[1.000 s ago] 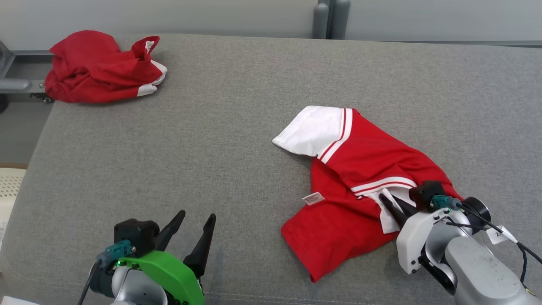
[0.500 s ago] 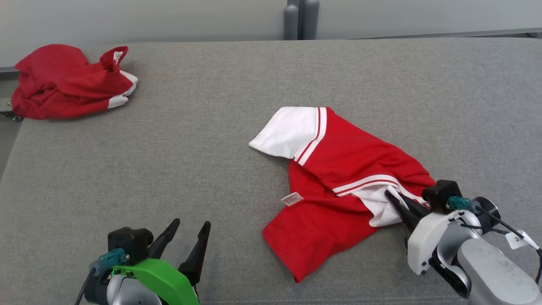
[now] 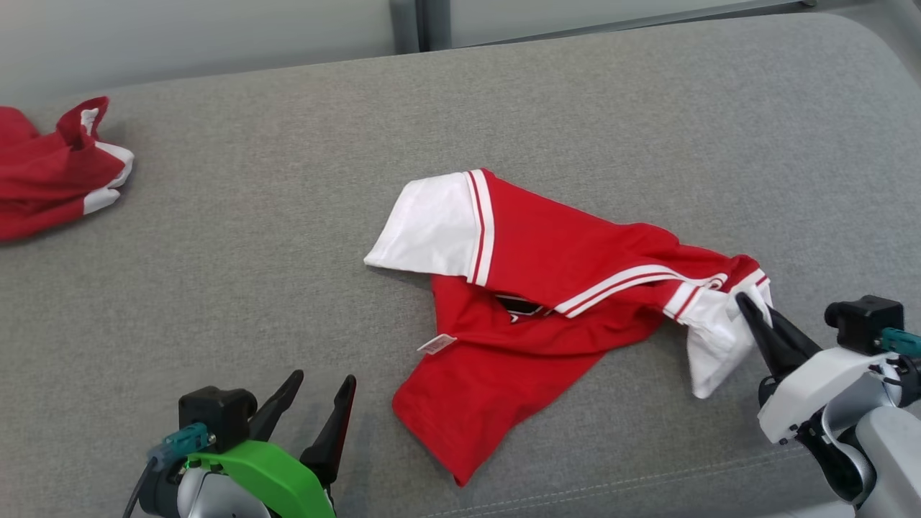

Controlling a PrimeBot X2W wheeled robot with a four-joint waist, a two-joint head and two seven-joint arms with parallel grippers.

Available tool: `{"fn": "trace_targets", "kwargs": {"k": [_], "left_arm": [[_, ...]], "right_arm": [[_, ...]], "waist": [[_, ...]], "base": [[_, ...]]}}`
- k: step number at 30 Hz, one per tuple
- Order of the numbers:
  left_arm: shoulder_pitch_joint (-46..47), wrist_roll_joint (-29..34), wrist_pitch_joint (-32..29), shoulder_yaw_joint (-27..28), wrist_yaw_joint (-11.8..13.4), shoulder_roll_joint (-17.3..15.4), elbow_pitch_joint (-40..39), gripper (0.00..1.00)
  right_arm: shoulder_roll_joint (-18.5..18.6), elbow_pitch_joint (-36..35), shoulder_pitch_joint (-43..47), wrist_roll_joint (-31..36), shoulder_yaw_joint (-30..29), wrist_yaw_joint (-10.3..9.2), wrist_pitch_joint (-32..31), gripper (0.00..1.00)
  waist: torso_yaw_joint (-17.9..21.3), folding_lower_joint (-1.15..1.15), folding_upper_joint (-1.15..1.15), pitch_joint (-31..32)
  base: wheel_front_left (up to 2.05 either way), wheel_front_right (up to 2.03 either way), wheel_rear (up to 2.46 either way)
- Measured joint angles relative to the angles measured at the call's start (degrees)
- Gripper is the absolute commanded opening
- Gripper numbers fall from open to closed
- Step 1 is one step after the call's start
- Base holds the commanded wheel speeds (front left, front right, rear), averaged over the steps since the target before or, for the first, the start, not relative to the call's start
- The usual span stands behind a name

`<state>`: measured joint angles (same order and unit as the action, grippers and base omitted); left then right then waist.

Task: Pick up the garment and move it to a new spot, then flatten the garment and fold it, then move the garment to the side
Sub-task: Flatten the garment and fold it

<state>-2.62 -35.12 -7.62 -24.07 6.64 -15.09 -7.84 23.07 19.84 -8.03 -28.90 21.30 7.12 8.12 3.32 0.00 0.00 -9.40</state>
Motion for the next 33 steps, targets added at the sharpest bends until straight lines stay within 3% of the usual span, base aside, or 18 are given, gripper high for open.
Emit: {"fn": "trace_targets", "kwargs": {"k": [12, 18, 26, 27, 29, 30, 32, 33], "left_arm": [[0.9, 0.0, -1.5, -2.5, -0.1, 1.2, 0.6, 1.0], [2.3, 0.0, -1.5, -3.4, -0.3, 2.0, 1.8, 1.0], [2.2, 0.0, -1.5, -3.4, -0.6, 2.4, 2.8, 1.0], [2.2, 0.0, -1.5, -3.4, -0.6, 2.4, 2.9, 1.0], [2.2, 0.0, -1.5, -3.4, -0.6, 2.4, 3.0, 1.0], [2.2, 0.0, -1.5, -3.3, -0.6, 2.4, 3.1, 1.0], [2.2, 0.0, -1.5, -3.2, -0.6, 2.4, 3.1, 1.0], [2.2, 0.0, -1.5, -3.2, -0.6, 2.4, 3.3, 1.0]], "right_arm": [[0.7, -1.3, 1.0, -6.0, -7.9, -1.24, 2.4, 0.0], [4.2, -0.6, 2.3, -5.5, -5.8, -1.18, -1.7, 0.0], [5.2, 0.6, 5.6, -3.2, -2.0, -1.14, -5.9, 0.0], [5.2, 0.5, 5.6, -3.2, -1.9, -1.14, -6.1, 0.08], [5.3, 0.3, 5.5, -3.0, -1.6, -1.14, -6.3, 0.14], [5.3, 0.0, 5.5, -2.7, -1.4, -1.14, -6.4, 0.27], [5.4, -0.6, 5.2, -2.3, -1.3, -1.12, -6.5, 0.44], [5.8, -0.9, 5.1, -2.0, -1.3, -1.12, -6.7, 0.71]], "waist": [[2.5, 0.0, 0.0, -2.1], [0.8, 0.01, 0.0, -2.2], [-1.0, 0.0, 0.0, -2.1], [-1.1, 0.0, 0.0, -2.0], [-1.0, 0.01, 0.0, -2.0], [-0.9, 0.0, 0.0, -1.9], [-0.6, 0.0, 0.0, -1.8], [-0.4, 0.0, 0.0, -1.7]], "base": [[0.0, 0.0, 0.0], [0.0, 0.0, 0.0], [0.0, 0.0, 0.0], [0.0, 0.0, 0.0], [0.0, 0.0, 0.0], [0.0, 0.0, 0.0], [0.0, 0.0, 0.0], [0.0, 0.0, 0.0]]}}
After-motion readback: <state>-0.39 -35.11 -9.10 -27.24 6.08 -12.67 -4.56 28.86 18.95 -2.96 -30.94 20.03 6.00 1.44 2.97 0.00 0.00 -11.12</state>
